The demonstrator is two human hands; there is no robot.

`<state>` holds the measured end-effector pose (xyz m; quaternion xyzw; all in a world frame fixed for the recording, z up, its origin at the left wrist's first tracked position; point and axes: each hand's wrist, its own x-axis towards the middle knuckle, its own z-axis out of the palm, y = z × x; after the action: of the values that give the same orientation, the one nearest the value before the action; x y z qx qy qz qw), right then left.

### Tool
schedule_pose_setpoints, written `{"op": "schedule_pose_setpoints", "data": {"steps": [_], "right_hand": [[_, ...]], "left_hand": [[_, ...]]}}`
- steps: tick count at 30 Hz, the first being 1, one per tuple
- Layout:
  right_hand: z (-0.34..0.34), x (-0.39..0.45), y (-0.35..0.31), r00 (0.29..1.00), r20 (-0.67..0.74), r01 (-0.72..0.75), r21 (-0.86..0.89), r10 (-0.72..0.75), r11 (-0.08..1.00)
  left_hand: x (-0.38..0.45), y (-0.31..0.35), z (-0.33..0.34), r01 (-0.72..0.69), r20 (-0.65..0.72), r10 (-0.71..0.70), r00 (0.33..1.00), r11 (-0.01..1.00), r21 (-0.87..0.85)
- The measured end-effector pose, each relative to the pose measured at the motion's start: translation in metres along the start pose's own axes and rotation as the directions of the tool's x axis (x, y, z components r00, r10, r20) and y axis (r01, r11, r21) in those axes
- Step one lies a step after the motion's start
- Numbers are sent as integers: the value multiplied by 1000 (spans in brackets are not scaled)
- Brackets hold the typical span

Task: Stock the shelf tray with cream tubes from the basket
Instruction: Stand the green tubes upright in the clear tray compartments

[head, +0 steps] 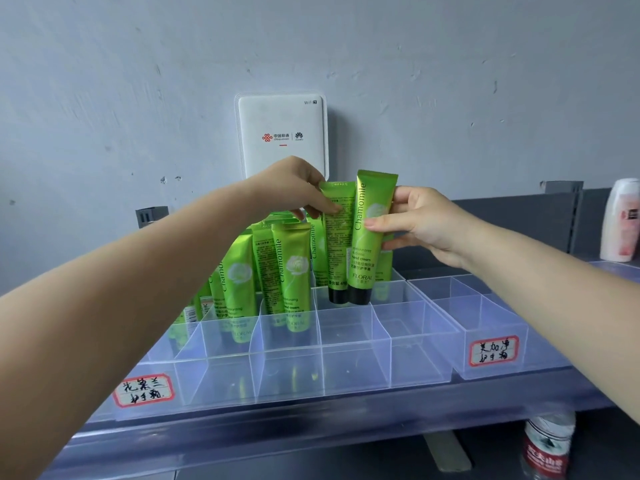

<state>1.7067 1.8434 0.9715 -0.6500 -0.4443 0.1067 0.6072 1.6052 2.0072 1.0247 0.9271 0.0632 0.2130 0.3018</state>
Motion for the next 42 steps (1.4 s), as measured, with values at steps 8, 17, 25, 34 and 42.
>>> {"op": "schedule_pose_setpoints", "data": {"steps": [8, 17, 25, 34, 42], "right_hand": [[4, 2, 5, 1000, 10, -15, -52, 16, 999], [-3, -1, 3, 999, 19, -26, -10, 26, 1000], [11, -10, 7, 985, 148, -62, -201, 92, 978], [15, -13, 0, 973, 196, -48, -354, 124, 934], [9, -1, -31, 998, 54, -5, -370, 27, 929]], "left_hand": [[2, -7, -2, 10, 53, -15, 998, 995, 99], [0, -3, -4, -30, -56, 32, 998, 999, 21], [-1, -5, -13, -118, -46, 115, 992, 991, -56], [-1, 1, -20, -139, -125, 120, 985, 978, -155], [4, 16, -35, -171, -200, 138, 970, 972, -163]]}}
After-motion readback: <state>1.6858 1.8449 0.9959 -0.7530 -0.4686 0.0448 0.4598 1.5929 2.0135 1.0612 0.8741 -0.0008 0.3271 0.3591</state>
